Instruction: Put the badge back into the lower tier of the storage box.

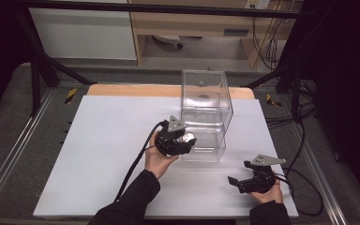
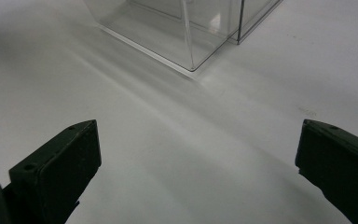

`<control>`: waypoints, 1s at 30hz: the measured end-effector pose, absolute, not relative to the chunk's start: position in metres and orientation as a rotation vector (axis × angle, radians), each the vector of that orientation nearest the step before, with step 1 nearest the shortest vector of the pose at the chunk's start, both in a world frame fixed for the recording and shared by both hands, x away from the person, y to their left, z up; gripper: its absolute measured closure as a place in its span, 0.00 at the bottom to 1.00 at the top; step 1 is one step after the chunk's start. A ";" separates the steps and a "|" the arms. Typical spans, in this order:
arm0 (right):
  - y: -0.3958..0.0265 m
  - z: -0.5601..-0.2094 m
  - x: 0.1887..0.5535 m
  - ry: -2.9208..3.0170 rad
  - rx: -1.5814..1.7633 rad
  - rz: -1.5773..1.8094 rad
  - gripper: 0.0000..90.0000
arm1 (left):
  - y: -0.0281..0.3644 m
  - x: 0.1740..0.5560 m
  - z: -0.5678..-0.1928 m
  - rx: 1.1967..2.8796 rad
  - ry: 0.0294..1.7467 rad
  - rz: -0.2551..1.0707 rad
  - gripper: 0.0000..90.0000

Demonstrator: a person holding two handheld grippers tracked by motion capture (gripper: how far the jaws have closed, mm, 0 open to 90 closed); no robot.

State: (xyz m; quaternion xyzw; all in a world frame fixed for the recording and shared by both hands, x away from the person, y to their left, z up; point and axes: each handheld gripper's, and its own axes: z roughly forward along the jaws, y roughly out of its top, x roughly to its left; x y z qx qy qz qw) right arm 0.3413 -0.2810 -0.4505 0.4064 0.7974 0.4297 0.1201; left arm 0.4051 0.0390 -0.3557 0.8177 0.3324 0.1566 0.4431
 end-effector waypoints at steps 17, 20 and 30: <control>-0.281 -0.450 0.341 2.331 1.185 1.258 0.01 | 0.026 0.412 -0.365 2.068 0.831 0.373 0.51; -0.281 -0.450 0.341 2.332 1.185 1.257 0.01 | 0.025 0.414 -0.366 2.075 0.836 0.372 0.51; -0.281 -0.450 0.341 2.332 1.187 1.260 0.01 | 0.022 0.416 -0.366 2.095 0.835 0.344 0.51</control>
